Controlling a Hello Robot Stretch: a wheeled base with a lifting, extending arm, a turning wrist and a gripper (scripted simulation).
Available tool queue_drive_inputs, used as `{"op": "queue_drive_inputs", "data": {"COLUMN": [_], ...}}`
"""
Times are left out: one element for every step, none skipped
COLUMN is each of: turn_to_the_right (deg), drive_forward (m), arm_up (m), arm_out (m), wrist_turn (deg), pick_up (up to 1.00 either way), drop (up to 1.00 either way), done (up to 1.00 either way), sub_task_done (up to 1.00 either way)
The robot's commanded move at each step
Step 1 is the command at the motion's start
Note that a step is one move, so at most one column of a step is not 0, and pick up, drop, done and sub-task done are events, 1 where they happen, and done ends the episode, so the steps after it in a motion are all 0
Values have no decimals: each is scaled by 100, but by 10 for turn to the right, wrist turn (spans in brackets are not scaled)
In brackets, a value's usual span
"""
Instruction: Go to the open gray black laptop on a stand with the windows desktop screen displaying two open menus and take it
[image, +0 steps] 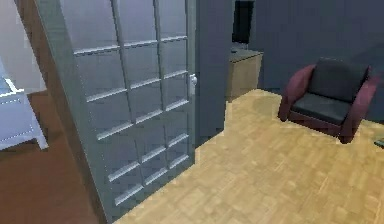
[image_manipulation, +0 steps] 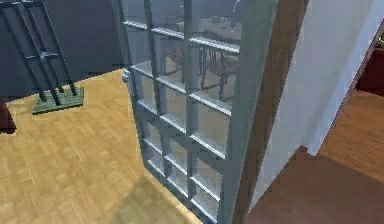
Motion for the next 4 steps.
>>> {"op": "queue_drive_inputs", "data": {"turn_to_the_right": [420,0,60,0], "drive_forward": [0,100,0,70], "arm_up": [0,0,0,0], "arm_out": [0,0,0,0], "wrist_turn": [0,0,0,0], "pick_up": [0,0,0,0], "drop": [0,0,0,0], "done": [0,0,0,0], "sub_task_done": [0,0,0,0]}}
